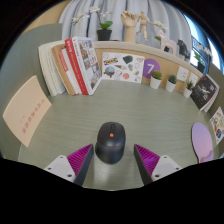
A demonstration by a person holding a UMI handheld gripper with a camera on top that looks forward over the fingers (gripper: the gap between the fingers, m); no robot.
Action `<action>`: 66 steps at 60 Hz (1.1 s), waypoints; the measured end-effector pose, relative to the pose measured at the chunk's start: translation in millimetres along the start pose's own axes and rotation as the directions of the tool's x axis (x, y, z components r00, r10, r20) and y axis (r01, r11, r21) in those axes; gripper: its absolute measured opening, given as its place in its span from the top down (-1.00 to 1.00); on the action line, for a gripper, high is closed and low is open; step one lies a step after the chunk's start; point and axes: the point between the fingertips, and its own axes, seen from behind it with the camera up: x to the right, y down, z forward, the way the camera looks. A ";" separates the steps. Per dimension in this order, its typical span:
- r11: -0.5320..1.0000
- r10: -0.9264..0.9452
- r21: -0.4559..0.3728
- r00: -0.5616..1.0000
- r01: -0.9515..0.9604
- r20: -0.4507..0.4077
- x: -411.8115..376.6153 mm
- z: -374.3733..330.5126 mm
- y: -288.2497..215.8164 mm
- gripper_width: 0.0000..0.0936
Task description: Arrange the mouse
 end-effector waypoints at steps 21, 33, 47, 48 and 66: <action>0.997 0.068 -0.035 0.998 -0.068 -0.006 -13.7 27.5 -24.3 -0.09; 0.996 0.061 -0.062 0.998 -0.061 0.003 -13.6 28.6 -23.7 0.22; 0.996 0.035 -0.083 0.994 -0.027 0.100 -0.4 20.9 -40.7 0.25; 0.997 0.034 -0.077 0.993 -0.025 0.109 3.5 17.6 -45.0 0.26; 0.985 -0.015 0.174 0.997 0.002 0.078 186.1 -88.4 -152.6 0.25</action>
